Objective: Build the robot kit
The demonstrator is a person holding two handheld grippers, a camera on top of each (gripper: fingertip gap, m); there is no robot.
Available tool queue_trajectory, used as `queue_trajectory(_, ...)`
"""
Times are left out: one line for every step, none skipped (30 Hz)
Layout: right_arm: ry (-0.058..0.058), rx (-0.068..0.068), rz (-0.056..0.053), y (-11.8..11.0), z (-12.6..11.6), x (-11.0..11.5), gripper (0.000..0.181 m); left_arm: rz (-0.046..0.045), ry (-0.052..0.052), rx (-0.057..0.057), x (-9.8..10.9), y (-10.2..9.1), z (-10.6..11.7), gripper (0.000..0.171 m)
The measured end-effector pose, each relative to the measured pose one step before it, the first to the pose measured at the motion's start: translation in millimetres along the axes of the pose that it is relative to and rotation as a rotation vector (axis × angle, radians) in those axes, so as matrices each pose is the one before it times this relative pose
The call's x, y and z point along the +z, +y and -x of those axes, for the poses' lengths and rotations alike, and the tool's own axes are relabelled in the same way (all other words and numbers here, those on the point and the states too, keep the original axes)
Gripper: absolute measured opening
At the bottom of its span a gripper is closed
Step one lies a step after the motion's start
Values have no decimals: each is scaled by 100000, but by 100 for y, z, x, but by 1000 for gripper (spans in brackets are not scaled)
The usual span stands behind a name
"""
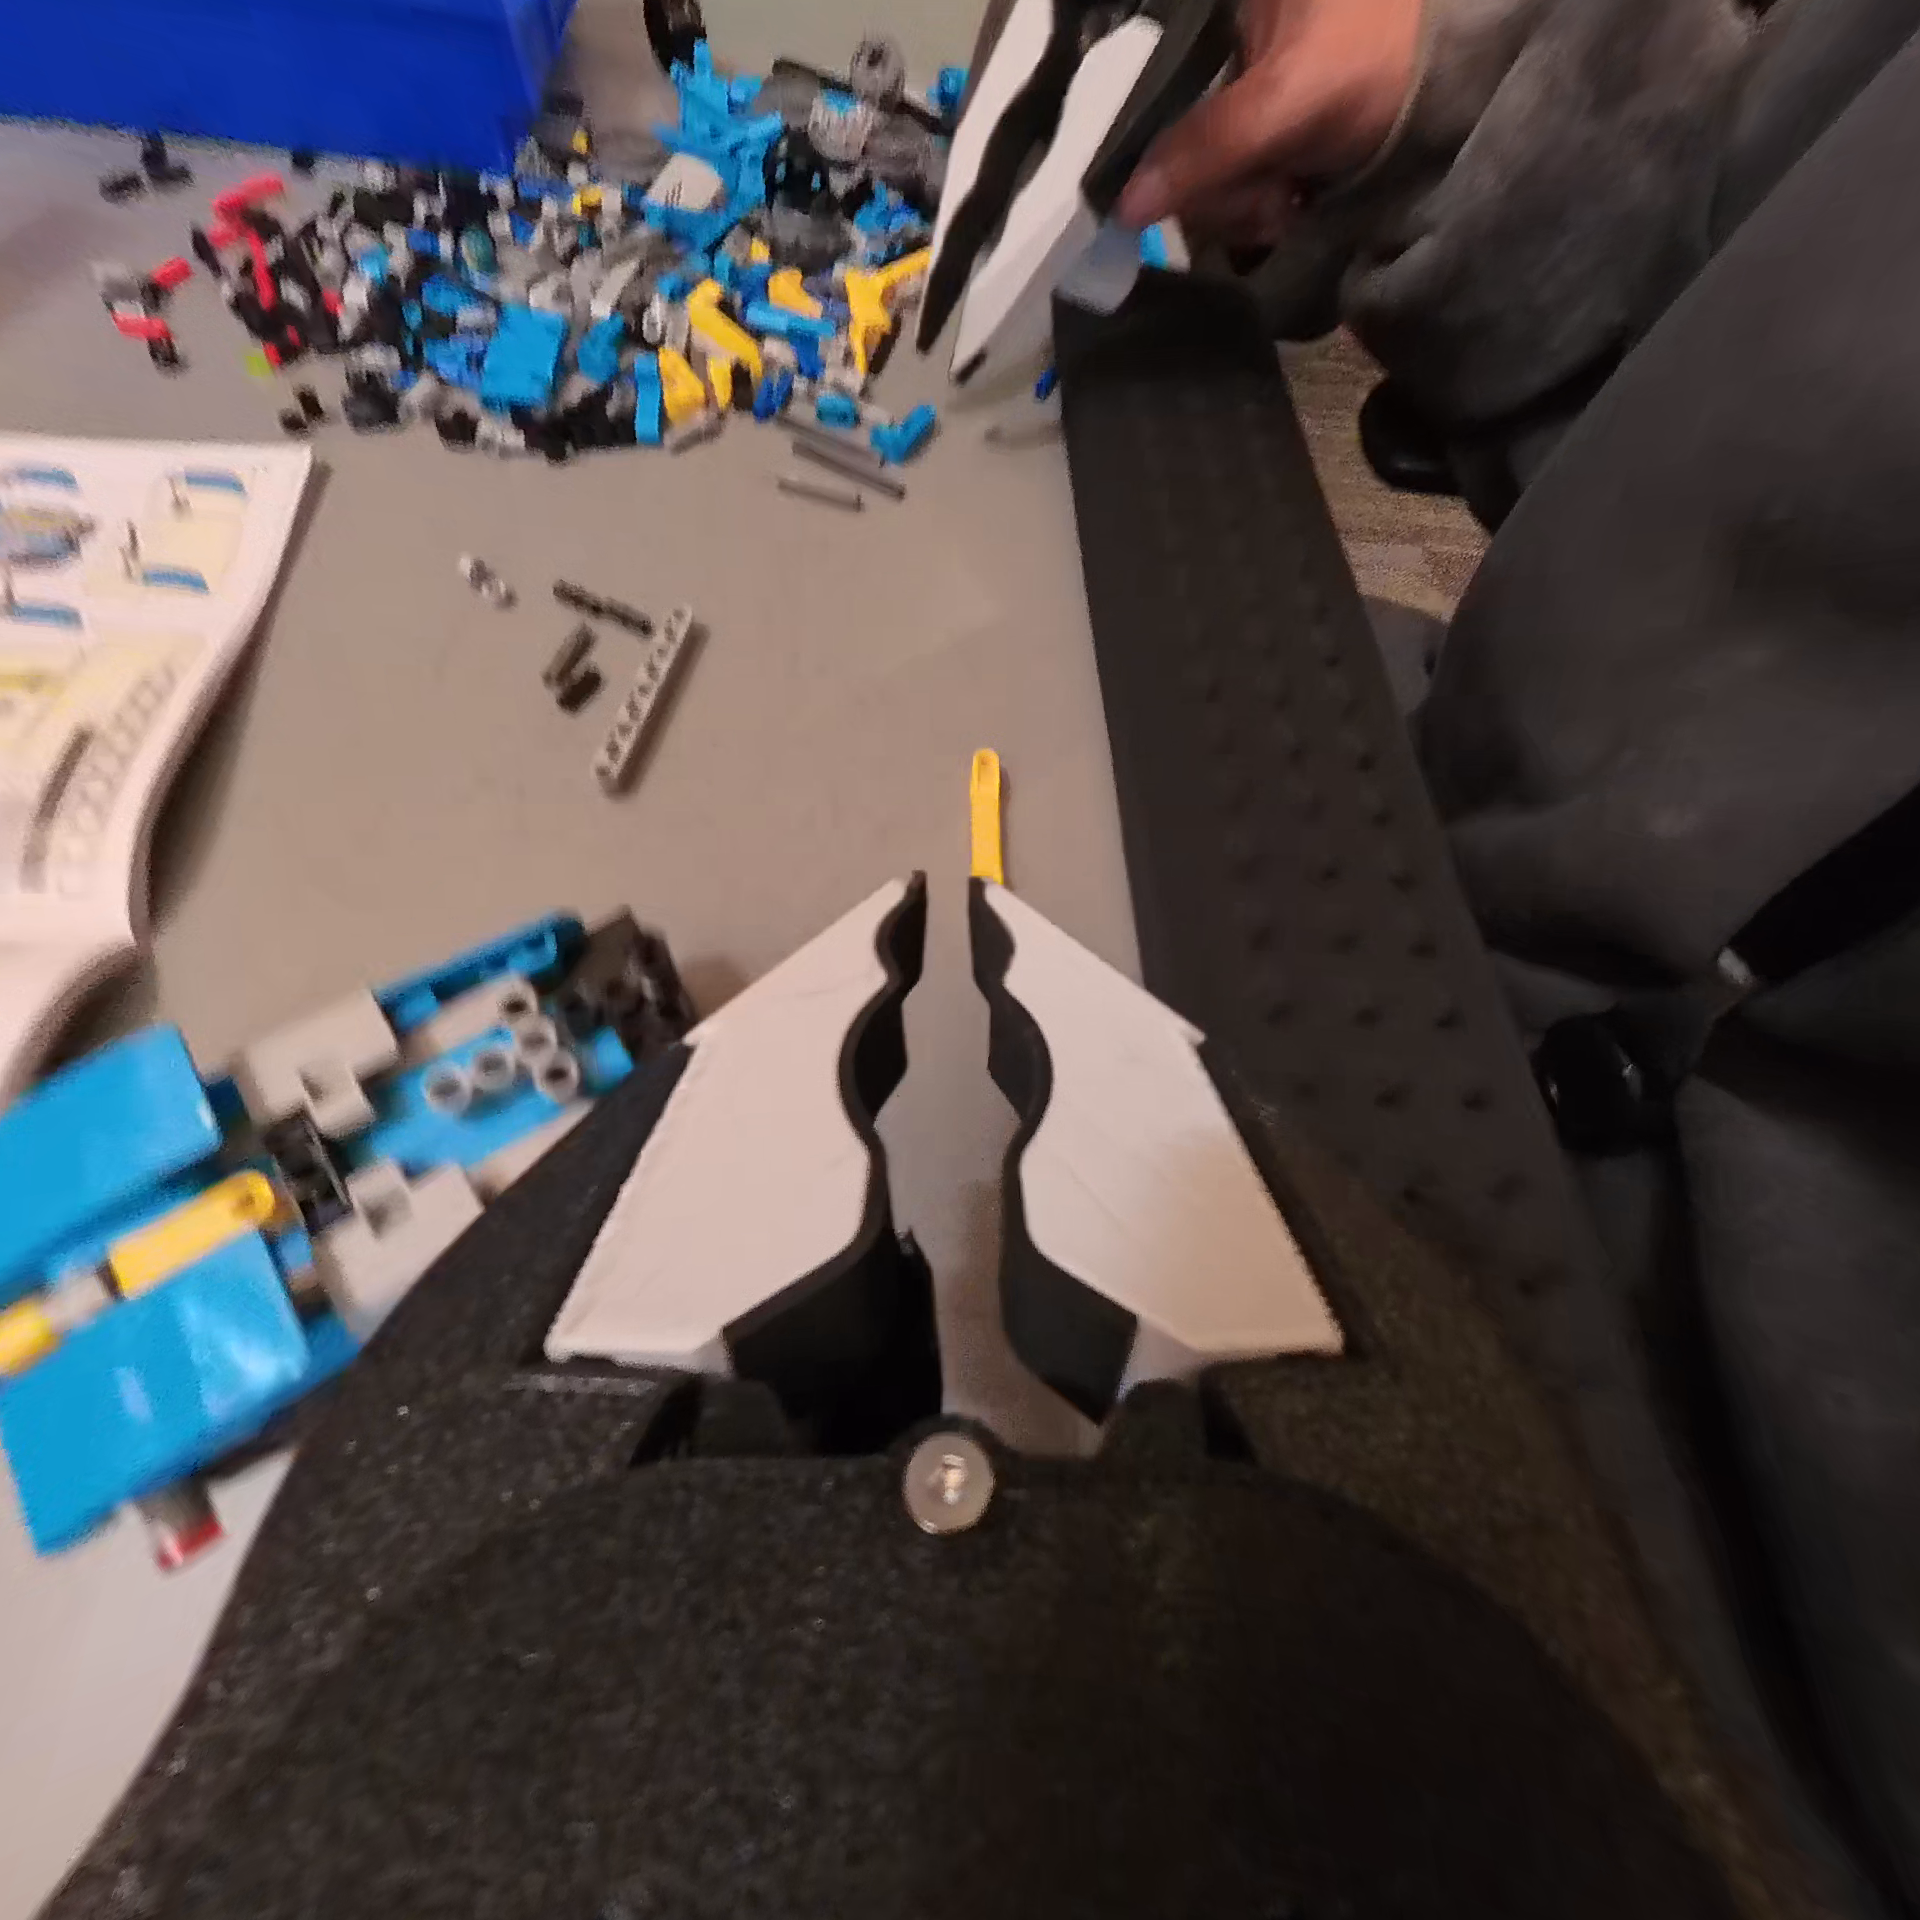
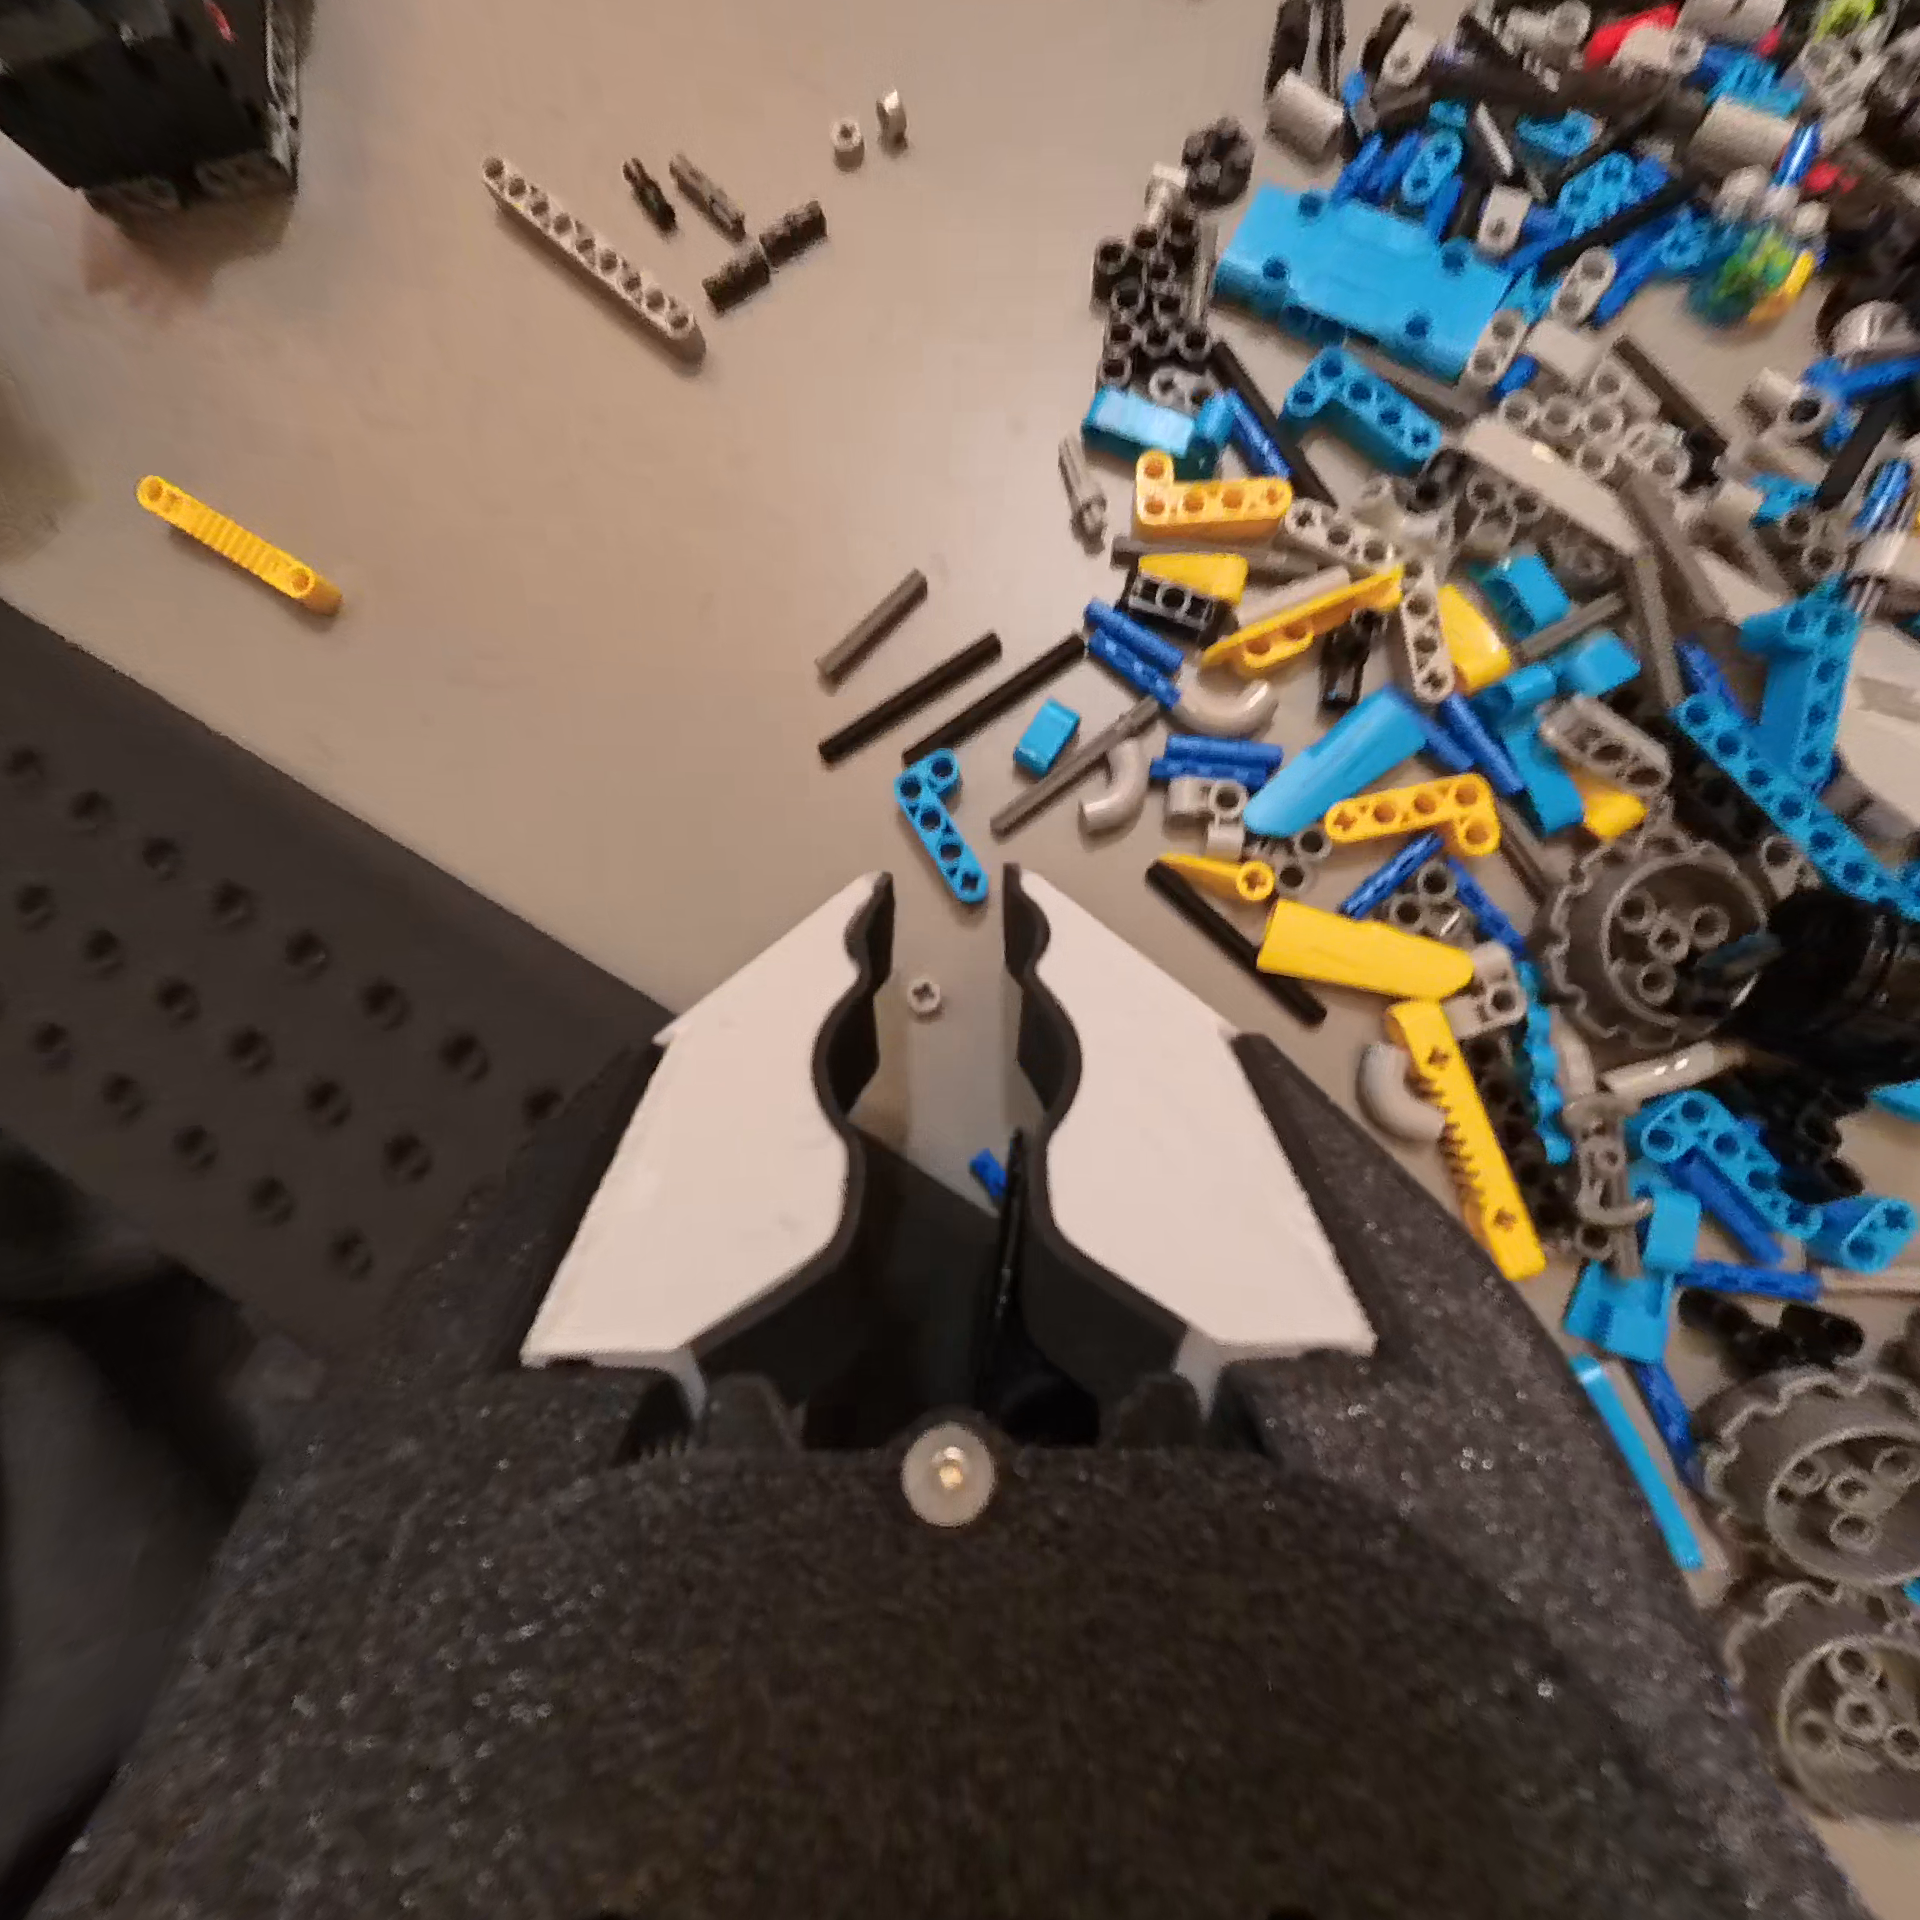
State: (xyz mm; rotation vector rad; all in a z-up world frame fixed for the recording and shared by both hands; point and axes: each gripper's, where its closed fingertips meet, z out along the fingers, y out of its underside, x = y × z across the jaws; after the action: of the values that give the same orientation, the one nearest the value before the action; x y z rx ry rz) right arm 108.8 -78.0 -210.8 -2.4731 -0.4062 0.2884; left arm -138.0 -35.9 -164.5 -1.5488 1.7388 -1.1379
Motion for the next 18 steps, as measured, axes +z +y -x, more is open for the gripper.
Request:
queue_trajectory(-2257, -1568, 894, -137, 225, 112, 16, -500, 331, 1906, 96, -1341, -139, 11)
queue_trajectory(-2301, -1141, 3269, 370, 210, 59, 17, 142, 583, 2300, 170, -1388, -125, 17)
queue_trajectory(219, -816, 3025, 542, -157, -57, 17, 1062, 1418, 2494, 238, -1316, -189, 22)
queue_trajectory(-760, -902, 2690, 676, 55, -162, 17, 1824, 2480, 2583, 349, -1216, -291, 24)
queue_trajectory(-1405, -810, 1799, 525, 231, -204, 18, 2515, 2113, 2882, 502, -1108, -135, 24)
queue_trajectory(690, -1035, -675, 96, -46, -203, 18, 2946, -728, 3260, 708, -1052, 449, 24)
queue_trajectory(1879, -867, -2668, -271, -278, -187, 18, 3369, -3527, 3512, 941, -980, 1071, 24)
queue_trajectory(769, 216, -4057, -498, -172, -133, 18, 4254, -3596, 3726, 1200, -779, 1231, 24)
queue_trajectory(37, 1772, -5368, -738, -121, -94, 18, 5325, -2122, 4034, 1486, -527, 1149, 23)
queue_trajectory(1361, 3071, -6677, -860, -301, -35, 18, 5896, -1183, 3884, 1699, -332, 1169, 21)
queue_trajectory(1459, 3476, -4740, -513, -285, 17, 18, 4870, 190, 3644, 1817, -334, 1031, 21)
queue_trajectory(-845, 1944, -1702, -84, 156, 15, 18, 2888, 2057, 3859, 1819, -448, 719, 20)
queue_trajectory(-239, -845, 529, 221, 211, -64, 18, 1833, 2381, 3665, 1751, -445, 635, 19)
queue_trajectory(2130, -2542, 1871, 390, -120, -173, 17, 1350, 2031, 2931, 1606, -438, 669, 19)
queue_trajectory(1978, -2702, 1618, 366, -155, -228, 15, 1202, 2607, 2896, 1453, -365, 517, 18)
queue_trajectory(702, -1642, 910, 315, -72, -173, 14, 1630, 2144, 2807, 1338, -110, 551, 17)
queue_trajectory(-319, 106, 685, 329, -50, -55, 14, 2035, 1226, 2036, 1208, 164, 662, 17)
queue_trajectory(-1159, 1236, 612, 351, 18, 44, 14, 2216, 1441, 1009, 1016, 348, 560, 17)
